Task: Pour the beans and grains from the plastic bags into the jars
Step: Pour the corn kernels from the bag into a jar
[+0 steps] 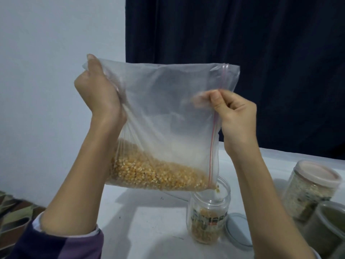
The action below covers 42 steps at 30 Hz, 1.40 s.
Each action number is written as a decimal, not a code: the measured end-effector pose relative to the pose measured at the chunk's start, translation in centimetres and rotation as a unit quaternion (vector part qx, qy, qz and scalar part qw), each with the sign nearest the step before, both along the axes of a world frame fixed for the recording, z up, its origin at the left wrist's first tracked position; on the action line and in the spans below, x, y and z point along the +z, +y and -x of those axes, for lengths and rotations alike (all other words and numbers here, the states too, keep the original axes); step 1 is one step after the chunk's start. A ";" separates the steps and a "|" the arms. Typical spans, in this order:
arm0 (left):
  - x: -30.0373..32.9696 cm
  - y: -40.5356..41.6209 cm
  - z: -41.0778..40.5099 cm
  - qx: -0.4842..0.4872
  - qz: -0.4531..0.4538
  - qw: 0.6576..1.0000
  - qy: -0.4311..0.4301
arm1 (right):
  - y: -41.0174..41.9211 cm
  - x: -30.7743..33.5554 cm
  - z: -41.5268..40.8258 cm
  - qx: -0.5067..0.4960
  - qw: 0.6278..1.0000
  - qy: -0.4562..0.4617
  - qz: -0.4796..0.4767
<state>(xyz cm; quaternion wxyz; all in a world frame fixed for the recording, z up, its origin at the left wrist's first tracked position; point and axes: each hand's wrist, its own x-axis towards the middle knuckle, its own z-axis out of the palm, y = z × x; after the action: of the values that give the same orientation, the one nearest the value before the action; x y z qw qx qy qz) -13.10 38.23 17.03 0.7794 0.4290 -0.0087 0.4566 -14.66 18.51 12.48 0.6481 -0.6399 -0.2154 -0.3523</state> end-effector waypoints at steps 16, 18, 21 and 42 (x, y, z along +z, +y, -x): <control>0.2 -0.1 -0.1 -0.004 -0.003 1.000 -0.002 | 0.1 -0.2 0.0 0.007 1.000 0.001 -0.010; 0.2 -0.1 -0.2 -0.001 -0.001 1.000 -0.003 | 0.1 0.0 0.0 0.022 1.000 0.016 -0.013; 0.5 -0.2 0.0 0.004 -0.004 1.000 0.002 | 0.0 0.4 -0.1 0.041 0.998 0.036 -0.044; 2.3 -1.4 1.5 0.027 0.002 0.999 0.019 | -1.1 2.6 1.3 0.062 0.991 0.100 -0.059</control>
<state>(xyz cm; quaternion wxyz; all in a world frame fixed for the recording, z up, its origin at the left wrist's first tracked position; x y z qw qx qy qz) -14.61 36.78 19.33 0.7679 0.4358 0.0185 0.4691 -15.92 17.43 15.05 0.7234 -0.6183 -0.1674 -0.2577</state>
